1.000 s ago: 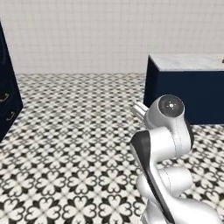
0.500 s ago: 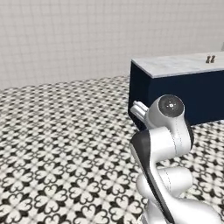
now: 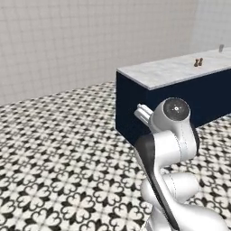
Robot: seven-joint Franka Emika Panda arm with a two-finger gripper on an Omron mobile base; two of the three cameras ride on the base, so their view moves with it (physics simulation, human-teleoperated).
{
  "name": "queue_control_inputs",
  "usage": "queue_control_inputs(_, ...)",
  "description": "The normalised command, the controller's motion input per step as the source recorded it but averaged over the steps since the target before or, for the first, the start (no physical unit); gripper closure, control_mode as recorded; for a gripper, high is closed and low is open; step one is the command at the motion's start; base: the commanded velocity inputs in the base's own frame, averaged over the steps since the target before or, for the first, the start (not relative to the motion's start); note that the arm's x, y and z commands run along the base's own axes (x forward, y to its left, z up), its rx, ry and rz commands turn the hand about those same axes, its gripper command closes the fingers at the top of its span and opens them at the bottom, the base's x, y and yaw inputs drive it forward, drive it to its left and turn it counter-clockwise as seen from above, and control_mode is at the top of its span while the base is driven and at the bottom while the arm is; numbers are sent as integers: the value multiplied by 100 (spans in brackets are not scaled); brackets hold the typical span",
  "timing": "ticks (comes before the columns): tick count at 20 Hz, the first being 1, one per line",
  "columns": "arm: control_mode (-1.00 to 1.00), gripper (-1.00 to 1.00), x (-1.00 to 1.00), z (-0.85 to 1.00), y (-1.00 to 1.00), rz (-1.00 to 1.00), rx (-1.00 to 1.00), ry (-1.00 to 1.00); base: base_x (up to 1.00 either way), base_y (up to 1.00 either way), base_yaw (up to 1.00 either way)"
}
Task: Take a straw from the drawer in front and place it inside the glass cup on the dining counter.
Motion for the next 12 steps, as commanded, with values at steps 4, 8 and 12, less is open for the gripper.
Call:
queue_control_inputs(4, 100, 100, 0, 0, 0, 0, 0, 0, 100, 84, -41)
queue_control_inputs(8, 100, 100, 0, 0, 0, 0, 0, 0, 100, 99, -38)
queue_control_inputs(12, 100, 100, 0, 0, 0, 0, 0, 0, 100, 100, -37)
